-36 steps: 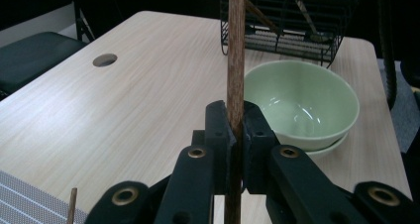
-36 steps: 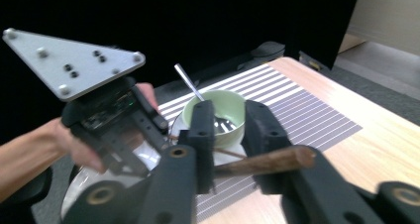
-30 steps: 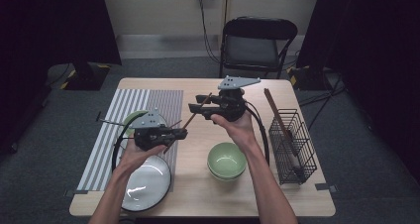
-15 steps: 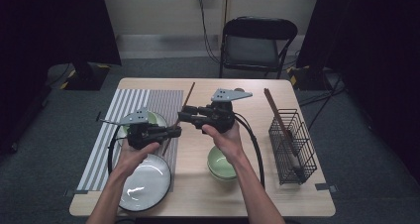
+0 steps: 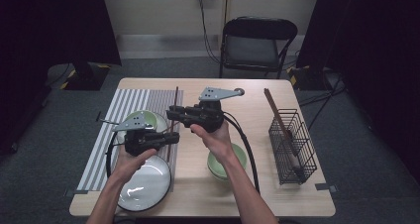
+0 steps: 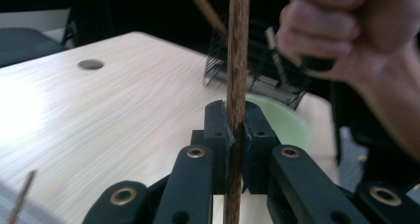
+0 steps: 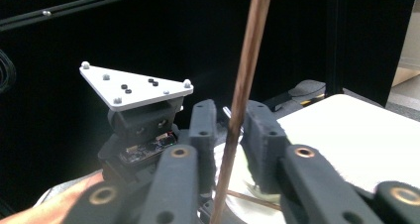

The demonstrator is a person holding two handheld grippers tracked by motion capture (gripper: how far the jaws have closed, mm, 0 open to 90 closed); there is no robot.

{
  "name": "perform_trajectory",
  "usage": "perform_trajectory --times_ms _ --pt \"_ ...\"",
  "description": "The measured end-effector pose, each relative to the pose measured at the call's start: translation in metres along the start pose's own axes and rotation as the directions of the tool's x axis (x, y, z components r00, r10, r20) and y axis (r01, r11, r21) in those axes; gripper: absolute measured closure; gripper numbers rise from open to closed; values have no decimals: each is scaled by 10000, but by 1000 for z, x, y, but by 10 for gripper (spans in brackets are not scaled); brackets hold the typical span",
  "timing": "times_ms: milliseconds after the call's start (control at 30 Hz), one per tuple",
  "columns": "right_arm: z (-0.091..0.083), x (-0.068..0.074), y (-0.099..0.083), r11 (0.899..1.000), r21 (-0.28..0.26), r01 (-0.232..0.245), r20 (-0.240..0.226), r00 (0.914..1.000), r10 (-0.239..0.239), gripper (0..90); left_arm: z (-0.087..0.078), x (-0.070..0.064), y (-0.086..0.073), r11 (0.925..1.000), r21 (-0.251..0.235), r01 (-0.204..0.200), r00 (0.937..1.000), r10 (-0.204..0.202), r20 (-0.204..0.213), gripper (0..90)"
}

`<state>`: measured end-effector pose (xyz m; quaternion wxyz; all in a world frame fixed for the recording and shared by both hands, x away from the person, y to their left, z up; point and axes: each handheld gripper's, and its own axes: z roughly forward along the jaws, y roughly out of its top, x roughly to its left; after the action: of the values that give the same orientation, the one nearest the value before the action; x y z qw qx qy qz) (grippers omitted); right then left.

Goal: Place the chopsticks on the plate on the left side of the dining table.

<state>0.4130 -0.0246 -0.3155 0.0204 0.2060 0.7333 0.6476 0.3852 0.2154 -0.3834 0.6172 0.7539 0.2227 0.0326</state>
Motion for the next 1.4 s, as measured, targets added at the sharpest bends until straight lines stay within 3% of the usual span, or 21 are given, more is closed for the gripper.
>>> perform_trajectory --times_ms 67,133,267,433,600,667,733,833,1100,1300,1400 --pt "-1 2 -1 10000 14 34 -66 10000 -33 749 -2 0 1 9996 -246 125 9998 -122 125 839" --pt "-1 3 -3 9999 91 44 -172 9998 -43 766 -2 -2 2 9999 -144 -43 10000 43 -22 839" --pt "2 5 -5 9995 261 152 -387 9991 -142 857 -1 -3 1 9999 -100 -5 10000 5 28 832" --pt "0 3 0 10000 73 58 -281 9996 -56 863 -6 -2 -2 9999 -119 14 9995 -18 -314 731" --pt "-5 2 7 10000 -12 23 -279 9996 -23 864 -8 0 -2 9998 -187 29 9995 -35 -301 729" --pt "-6 2 8 10000 -25 46 -269 9996 -47 864 -5 0 -3 10000 0 -75 9994 75 -330 728" --pt "-7 2 10 10000 -74 38 -253 9997 -40 864 -3 -1 -4 9998 172 -126 9992 133 -366 746" --pt "-7 2 13 10000 -21 97 -306 9995 -97 864 -2 -3 -4 9998 49 -217 9995 218 -247 812" --pt "-3 2 11 9998 176 -13 -425 9991 21 865 -2 -3 -3 9995 65 -319 9993 320 -196 831" --pt "-3 2 11 9999 145 -9 -472 9989 16 865 -4 -2 -2 9993 -341 -169 9999 167 -40 816" --pt "-1 3 9 9998 215 14 -480 9988 -3 865 -4 -2 -2 9992 -231 -333 9994 331 -86 837"
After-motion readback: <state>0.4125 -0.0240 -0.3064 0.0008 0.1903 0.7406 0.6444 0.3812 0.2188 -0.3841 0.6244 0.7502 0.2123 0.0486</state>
